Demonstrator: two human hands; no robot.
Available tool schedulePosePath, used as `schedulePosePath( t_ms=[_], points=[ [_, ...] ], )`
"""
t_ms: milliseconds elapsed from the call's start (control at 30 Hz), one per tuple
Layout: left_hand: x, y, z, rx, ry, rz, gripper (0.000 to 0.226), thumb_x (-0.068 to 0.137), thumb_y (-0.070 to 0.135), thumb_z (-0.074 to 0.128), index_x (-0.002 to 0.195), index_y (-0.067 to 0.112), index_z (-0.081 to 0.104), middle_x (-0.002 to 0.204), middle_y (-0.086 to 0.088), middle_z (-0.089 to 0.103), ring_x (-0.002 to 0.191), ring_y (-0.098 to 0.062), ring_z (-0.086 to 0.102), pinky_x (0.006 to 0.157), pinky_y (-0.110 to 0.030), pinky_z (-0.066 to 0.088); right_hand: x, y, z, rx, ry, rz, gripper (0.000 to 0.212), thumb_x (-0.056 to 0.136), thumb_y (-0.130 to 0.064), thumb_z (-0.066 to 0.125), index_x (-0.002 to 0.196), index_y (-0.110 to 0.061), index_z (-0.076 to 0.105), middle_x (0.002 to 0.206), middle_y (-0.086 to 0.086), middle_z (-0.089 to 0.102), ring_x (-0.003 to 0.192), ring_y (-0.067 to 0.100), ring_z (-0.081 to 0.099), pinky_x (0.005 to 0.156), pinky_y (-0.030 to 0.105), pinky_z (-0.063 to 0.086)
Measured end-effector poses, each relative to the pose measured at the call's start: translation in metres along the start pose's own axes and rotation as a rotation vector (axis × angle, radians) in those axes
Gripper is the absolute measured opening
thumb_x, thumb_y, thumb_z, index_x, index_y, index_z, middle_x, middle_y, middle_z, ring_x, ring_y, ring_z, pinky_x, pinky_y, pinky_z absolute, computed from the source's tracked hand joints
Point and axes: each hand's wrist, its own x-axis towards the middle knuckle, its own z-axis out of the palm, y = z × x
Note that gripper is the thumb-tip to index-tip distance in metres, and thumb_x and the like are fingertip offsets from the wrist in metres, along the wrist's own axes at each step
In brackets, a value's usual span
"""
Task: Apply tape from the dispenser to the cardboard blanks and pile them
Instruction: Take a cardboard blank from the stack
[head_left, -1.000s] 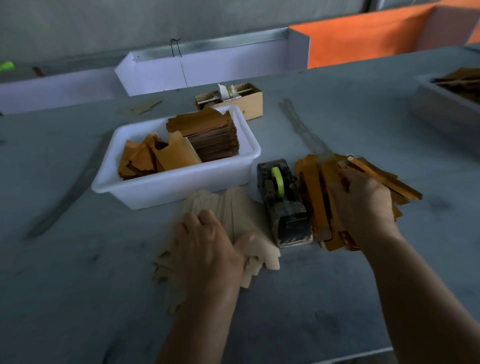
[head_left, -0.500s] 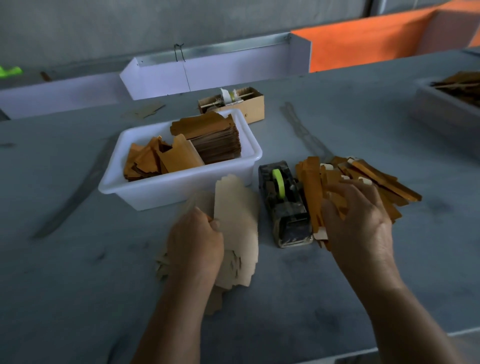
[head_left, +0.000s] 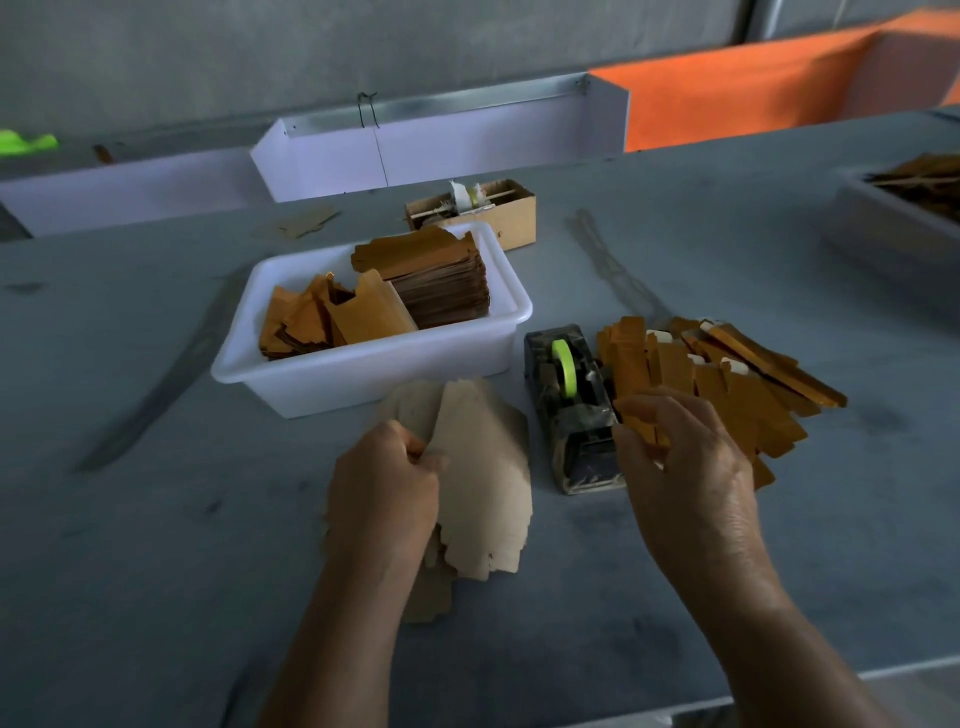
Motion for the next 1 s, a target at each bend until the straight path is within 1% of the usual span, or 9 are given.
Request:
schedulePosePath(
  t_ms=[133, 267, 333, 433, 600, 700, 800, 900, 1000],
  points=[
    [-0.001, 0.002, -0.001, 0.138, 0.111, 0.066, 0.016, 0.097, 0.029, 0.050, 0.093, 0.015, 0.055, 0.069, 0.007, 0.046, 0.071, -0.015, 0.047, 0.066, -0.031, 0.037, 0.000, 0.000, 0.001, -0.020, -0.008, -0.009, 0.022, 0.091, -0.015, 0.058, 0.111, -0.014, 0.065, 0.125, 0.004, 0.056, 0.112, 0.024, 0.055, 0.091, 0.039, 0.050],
    [-0.008, 0.011, -0.006, 0.190, 0.192, 0.116, 0.011, 0.100, 0.025, 0.041, 0.092, 0.018, 0.044, 0.072, 0.002, 0.049, 0.069, -0.020, 0.049, 0.058, -0.032, 0.037, -0.001, 0.000, 0.002, -0.031, -0.022, -0.023, 0.021, 0.091, -0.015, 0.057, 0.111, -0.015, 0.065, 0.124, 0.004, 0.057, 0.111, 0.024, 0.055, 0.089, 0.037, 0.050],
    [-0.010, 0.015, -0.009, 0.226, 0.254, 0.167, 0.010, 0.099, 0.025, 0.044, 0.092, 0.019, 0.049, 0.082, 0.000, 0.051, 0.073, -0.016, 0.046, 0.060, -0.029, 0.036, -0.002, 0.000, 0.003, -0.046, -0.027, -0.029, 0.022, 0.091, -0.015, 0.058, 0.112, -0.015, 0.064, 0.124, 0.004, 0.057, 0.111, 0.023, 0.055, 0.087, 0.032, 0.050],
    [-0.009, 0.016, -0.012, 0.214, 0.334, 0.195, 0.015, 0.095, 0.023, 0.052, 0.099, 0.012, 0.062, 0.094, -0.001, 0.038, 0.078, -0.014, 0.041, 0.065, -0.026, 0.036, -0.003, 0.000, 0.004, -0.053, -0.042, -0.022, 0.024, 0.091, -0.018, 0.058, 0.115, -0.017, 0.063, 0.126, 0.002, 0.056, 0.111, 0.021, 0.055, 0.084, 0.027, 0.048],
    [-0.006, 0.008, -0.013, 0.135, 0.292, 0.154, 0.008, 0.096, 0.015, 0.050, 0.092, 0.010, 0.057, 0.087, -0.006, 0.054, 0.077, -0.020, 0.051, 0.063, -0.032, 0.041, -0.005, 0.000, 0.006, -0.035, -0.052, -0.037, 0.024, 0.091, -0.018, 0.058, 0.114, -0.017, 0.063, 0.123, 0.002, 0.057, 0.108, 0.021, 0.057, 0.087, 0.033, 0.051],
    [-0.007, 0.006, -0.012, 0.086, 0.277, 0.133, 0.008, 0.097, 0.013, 0.046, 0.090, 0.012, 0.046, 0.077, -0.002, 0.048, 0.075, -0.025, 0.052, 0.054, -0.030, 0.039, -0.005, 0.001, 0.006, -0.049, -0.045, -0.055, 0.023, 0.091, -0.018, 0.059, 0.113, -0.017, 0.064, 0.121, 0.002, 0.058, 0.106, 0.020, 0.057, 0.085, 0.031, 0.050],
    [-0.004, 0.004, -0.011, 0.059, 0.269, 0.170, 0.015, 0.098, 0.017, 0.044, 0.098, 0.007, 0.055, 0.088, -0.004, 0.048, 0.083, -0.022, 0.049, 0.068, -0.035, 0.041, -0.004, 0.000, 0.006, -0.059, -0.034, -0.060, 0.023, 0.091, -0.018, 0.058, 0.113, -0.017, 0.064, 0.122, 0.002, 0.058, 0.107, 0.020, 0.056, 0.082, 0.025, 0.045],
    [-0.006, 0.005, -0.015, -0.170, 0.223, 0.124, 0.018, 0.096, 0.024, 0.051, 0.096, 0.012, 0.064, 0.089, 0.000, 0.058, 0.079, -0.015, 0.052, 0.064, -0.029, 0.040, -0.005, -0.003, 0.006, 0.014, -0.020, -0.058, 0.023, 0.092, -0.022, 0.054, 0.113, -0.018, 0.062, 0.117, 0.000, 0.059, 0.101, 0.014, 0.056, 0.076, 0.017, 0.044],
    [-0.016, 0.010, -0.019, -0.440, 0.067, -0.005, 0.018, 0.095, 0.032, 0.054, 0.085, 0.021, 0.065, 0.079, 0.003, 0.063, 0.074, -0.012, 0.057, 0.058, -0.029, 0.043, -0.011, -0.012, 0.007, 0.194, -0.057, -0.031, 0.018, 0.089, -0.034, 0.055, 0.106, -0.027, 0.060, 0.097, -0.010, 0.061, 0.080, 0.000, 0.059, 0.058, 0.005, 0.044]
  ],
)
